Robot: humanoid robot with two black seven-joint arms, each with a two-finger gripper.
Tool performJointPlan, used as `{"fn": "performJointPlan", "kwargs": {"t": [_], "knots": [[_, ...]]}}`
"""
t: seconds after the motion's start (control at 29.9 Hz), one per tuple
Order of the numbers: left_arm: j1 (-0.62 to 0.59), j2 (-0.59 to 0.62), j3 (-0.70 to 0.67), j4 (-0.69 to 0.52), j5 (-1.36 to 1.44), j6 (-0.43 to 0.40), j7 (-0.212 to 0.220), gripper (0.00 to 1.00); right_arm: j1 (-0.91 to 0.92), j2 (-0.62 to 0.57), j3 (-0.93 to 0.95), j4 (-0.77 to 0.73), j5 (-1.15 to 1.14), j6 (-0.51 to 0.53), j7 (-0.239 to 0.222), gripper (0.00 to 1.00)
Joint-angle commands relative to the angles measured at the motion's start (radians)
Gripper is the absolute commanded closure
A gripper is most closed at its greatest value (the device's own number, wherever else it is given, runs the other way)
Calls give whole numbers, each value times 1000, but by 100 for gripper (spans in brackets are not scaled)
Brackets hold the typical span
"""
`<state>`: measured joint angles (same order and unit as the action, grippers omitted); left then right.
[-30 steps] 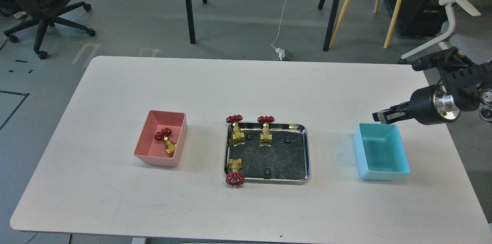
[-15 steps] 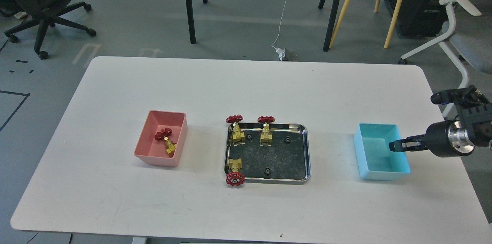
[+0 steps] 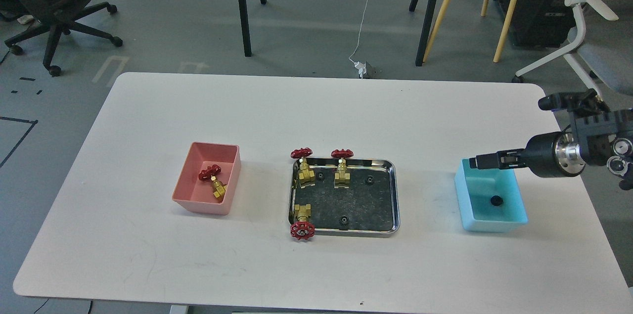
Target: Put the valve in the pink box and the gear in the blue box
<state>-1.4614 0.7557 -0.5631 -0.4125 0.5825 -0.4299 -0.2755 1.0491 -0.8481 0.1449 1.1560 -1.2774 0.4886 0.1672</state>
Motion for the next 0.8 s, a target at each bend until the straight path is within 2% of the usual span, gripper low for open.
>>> {"fn": "performJointPlan", "kwargs": {"t": [0.0,0.13,0.27,0.37,0.43,0.53,0.6,0.7,0.77], "knots": [[3,-44,8,0,2,10,2,1,31,38,152,-53,137,0,-3,20],[3,-98,46,0,2,13,13,1,35,158,339,-189,240,0,-14,20],[4,-143,110,-2,0,13,15,1,42,303,501,-407,372,0,-61,21],[6,-199,146,-2,2,28,13,1,77,372,529,-467,441,0,-95,22],[6,-235,155,-3,0,43,13,1,86,421,536,-489,496,-155,-113,22],[7,-280,157,-3,0,71,16,1,101,494,536,-554,654,-379,-187,22],[9,-305,157,-3,-1,83,16,1,121,518,529,-599,737,-490,-228,22],[9,-332,157,-3,0,88,16,1,143,569,519,-636,776,-632,-255,22],[9,-335,155,-3,-1,88,16,1,146,586,512,-653,770,-705,-249,22]]}}
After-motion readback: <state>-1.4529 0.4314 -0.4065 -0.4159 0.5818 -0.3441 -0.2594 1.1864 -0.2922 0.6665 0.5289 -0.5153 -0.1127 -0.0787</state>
